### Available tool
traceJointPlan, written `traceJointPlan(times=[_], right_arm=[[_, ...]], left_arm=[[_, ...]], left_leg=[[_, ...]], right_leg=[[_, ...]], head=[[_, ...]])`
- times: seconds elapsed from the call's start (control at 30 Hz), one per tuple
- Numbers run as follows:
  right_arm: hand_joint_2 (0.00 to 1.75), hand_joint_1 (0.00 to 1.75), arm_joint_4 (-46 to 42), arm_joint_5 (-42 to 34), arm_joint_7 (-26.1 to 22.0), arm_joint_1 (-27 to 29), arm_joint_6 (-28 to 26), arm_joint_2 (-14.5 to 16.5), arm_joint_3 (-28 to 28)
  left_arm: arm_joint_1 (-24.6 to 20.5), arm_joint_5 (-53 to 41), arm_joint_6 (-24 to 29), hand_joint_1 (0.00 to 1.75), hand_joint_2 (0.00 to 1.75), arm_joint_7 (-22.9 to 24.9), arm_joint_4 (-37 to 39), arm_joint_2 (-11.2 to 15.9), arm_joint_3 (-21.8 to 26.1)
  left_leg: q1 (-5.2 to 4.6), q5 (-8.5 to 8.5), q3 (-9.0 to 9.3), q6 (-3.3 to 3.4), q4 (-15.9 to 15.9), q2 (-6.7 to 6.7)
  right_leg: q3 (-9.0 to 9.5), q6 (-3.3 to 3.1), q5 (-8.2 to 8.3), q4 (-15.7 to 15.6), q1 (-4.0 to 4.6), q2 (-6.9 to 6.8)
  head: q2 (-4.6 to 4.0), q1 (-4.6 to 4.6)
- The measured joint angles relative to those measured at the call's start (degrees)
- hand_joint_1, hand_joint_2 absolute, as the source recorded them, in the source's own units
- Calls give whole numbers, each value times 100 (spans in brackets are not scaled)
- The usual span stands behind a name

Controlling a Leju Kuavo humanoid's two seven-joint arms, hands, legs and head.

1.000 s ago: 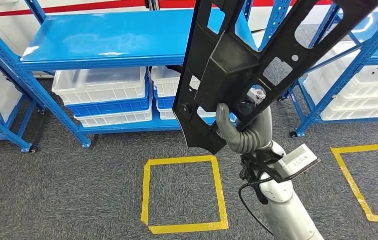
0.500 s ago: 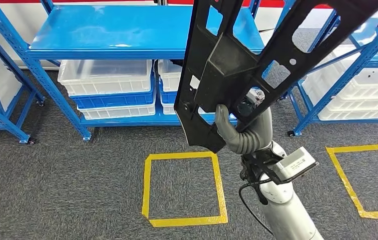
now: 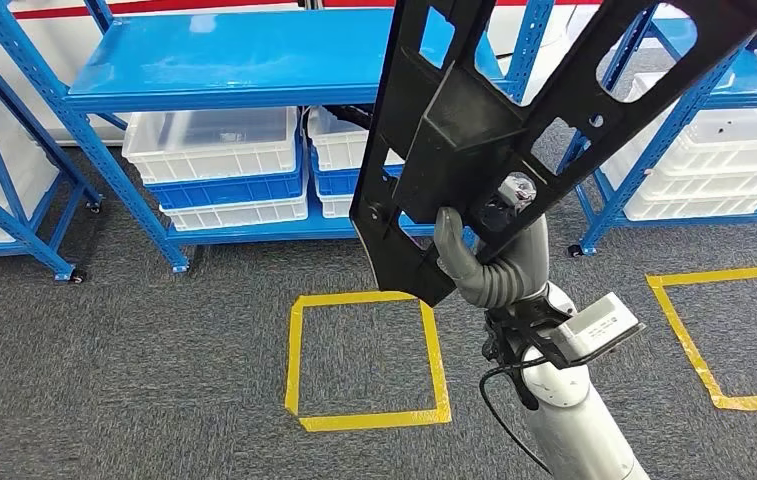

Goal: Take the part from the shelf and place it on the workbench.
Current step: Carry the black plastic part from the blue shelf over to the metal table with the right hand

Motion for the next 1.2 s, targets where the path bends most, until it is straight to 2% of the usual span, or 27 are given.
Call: traceJointPlan(times=[0.03, 0.07, 0.13, 0.2, 0.23, 0.3, 0.37, 0.4, 0.47, 0.5, 0.53, 0.57, 0.6, 0.63, 0.7, 0.73, 0.77, 0.83, 0.87, 0.9, 0.93, 1.0, 1.03, 1.07, 1.1, 1.17, 1.2], right_arm=[[175, 175, 1, 0, 0, 4, 0, 0, 0], [175, 175, 1, 0, 1, 9, 0, 0, 0], [175, 175, 1, 0, 1, 14, 0, 1, -1], [175, 175, -3, 2, 0, 13, 0, 4, -1], [175, 175, -5, 2, -1, 10, 0, 8, -1], [175, 175, -6, 5, -1, 11, 0, 12, -1], [175, 175, -4, 7, -2, 16, -1, 7, -3], [175, 175, -3, 8, -2, 19, -1, 3, -4], [175, 175, -3, 14, -2, 21, -3, -2, -5], [175, 175, -2, 17, -3, 24, -4, -5, -5], [175, 175, -1, 21, -3, 28, -4, -8, -5], [175, 175, 0, 26, -4, 31, -4, -12, -5], [175, 175, 1, 31, -4, 33, -4, -15, -5], [175, 175, 2, 37, -4, 33, -4, -17, -5], [175, 175, -1, 49, -4, 28, -4, -15, -4], [175, 175, -1, 53, -5, 27, -4, -13, -3], [175, 175, -2, 56, -8, 26, -4, -10, -3], [175, 175, 1, 63, -13, 28, -4, -8, -1], [175, 175, 1, 70, -15, 27, -4, -6, -1], [175, 175, 2, 79, -15, 29, -4, -3, -1], [175, 175, 2, 91, -16, 33, -4, 1, -1], [175, 175, 2, 105, -17, 51, -5, 5, -1], [175, 175, 3, 110, -17, 68, -6, 5, -1], [175, 175, 3, 111, -17, 84, -8, 5, -1], [175, 175, 4, 113, -17, 98, -10, 4, -1], [175, 175, 4, 115, -18, 108, -13, 5, -1], [175, 175, 4, 116, -19, 107, -14, 5, -1]], left_arm=[[-1, 0, -1, 0, 175, 0, 0, 0, 0], [-2, 1, -2, 0, 175, 0, 0, 0, 0], [-13, 5, -2, 0, 175, -1, 0, 1, 0], [-34, 9, 0, 0, 175, -3, 0, -3, 0], [-42, 9, 1, 0, 175, -5, 0, -5, 0], [-44, 9, 3, 0, 175, -7, 2, -9, 0], [-45, 9, 6, 0, 175, -5, 5, -11, 1], [-47, 11, 8, 0, 175, -5, 7, -12, 1], [-55, 14, 13, 0, 175, -9, 7, -12, 2], [-55, 15, 14, 0, 175, -13, 7, -13, 3], [-54, 15, 17, 0, 175, -17, 7, -13, 3], [-52, 15, 20, 0, 175, -20, 7, -14, 4], [-51, 15, 23, 0, 175, -21, 7, -15, 4], [-52, 15, 26, 0, 175, -24, 7, -17, 4], [-54, 15, 30, 0, 175, -31, 7, -29, 5], [-52, 15, 30, 0, 175, -36, 7, -35, 7], [-52, 15, 31, 0, 175, -39, 8, -40, 10], [-45, 15, 33, 0, 175, -44, 9, -44, 26], [-43, 15, 37, 0, 175, -45, 9, -44, 38], [-37, 15, 40, 0, 175, -45, 9, -44, 47], [-32, 15, 46, 0, 175, -46, 9, -44, 54], [-24, 15, 58, 0, 175, -46, 9, -44, 65], [-21, 14, 64, 0, 175, -46, 9, -44, 70], [-18, 11, 68, 0, 175, -45, 9, -43, 74], [-15, 7, 73, 0, 175, -43, 9, -42, 78], [-17, -3, 81, 0, 175, -36, 9, -39, 79], [-17, -9, 83, 0, 175, -33, 10, -40, 79]], left_leg=[[4, -50, 20, -16, 235, 0], [14, 12, 143, -28, 265, 0], [51, 199, 681, -53, -252, -2], [54, 170, 1201, -43, -966, -32], [38, 119, 1315, -16, -1164, -51], [-1, 165, 1278, 100, -1232, -70], [-9, 282, 1163, 238, -1263, -45], [-3, 353, 1079, 298, -1276, -31], [-6, 489, 896, 359, -1277, -19], [-10, 560, 800, 362, -1276, -12], [-14, 632, 703, 362, -1274, -4], [-17, 704, 610, 357, -1273, 5], [-20, 775, 524, 347, -1273, 12], [-20, 846, 446, 334, -1272, 15], [-28, 966, 351, 288, -1267, 13], [-31, 1018, 338, 257, -1276, 14], [-28, 1070, 342, 218, -1296, 18], [-15, 1157, 355, 137, -1357, 26], [-8, 1104, 339, 103, -1335, 25], [-4, 945, 301, 75, -1226, 20], [4, 687, 225, 51, -975, 14], [10, 175, 40, -3, -241, 6], [18, 59, -6, -29, 60, 5], [30, 59, 35, -50, 172, 6], [48, 148, 203, -67, 37, 8], [82, 335, 734, -94, -656, 8], [83, 399, 946, -77, -959, -1]], right_leg=[[-74, 11, 53, 11, 1, -2], [-150, 27, 102, 27, -3, -2], [-294, 75, 186, 78, -13, -1], [-398, 154, 258, 132, 0, -1], [-428, 200, 298, 145, 6, -2], [-469, 294, 389, 125, 5, -1], [-579, 320, 288, 211, -8, 5], [-675, 297, 106, 384, -8, 8], [-900, 232, -388, 1045, -15, 9], [-979, 235, -546, 1420, -15, 9], [-1003, 269, -587, 1706, -14, 9], [-949, 319, -520, 1829, -10, 9], [-792, 362, -393, 1751, -1, 9], [-534, 376, -286, 1488, 14, 8], [143, 276, -368, 631, 69, -7], [370, 214, -465, 291, 93, -15], [491, 158, -545, 77, 115, -22], [454, 88, -487, -9, 94, -20], [440, 44, -430, -27, 69, -16], [422, -1, -367, -46, 38, -15], [397, -31, -305, -56, 11, -14], [320, -54, -218, -48, 12, -17], [278, -40, -185, -43, 11, -18], [244, -25, -163, -36, 7, -19], [219, -9, -148, -24, -2, -19], [178, 26, -143, 20, -19, -20], [150, 52, -146, 48, -14, -19]], head=[[0, 0], [0, 0], [0, -2], [0, 4], [0, 10], [0, 24], [0, 34], [0, 40], [0, 58], [0, 57], [0, 57], [0, 57], [0, 57], [0, 57], [1, 51], [1, 49], [1, 49], [0, 58], [0, 59], [0, 51], [0, 43], [0, 30], [0, 32], [0, 32], [0, 31], [0, 31], [0, 29]])
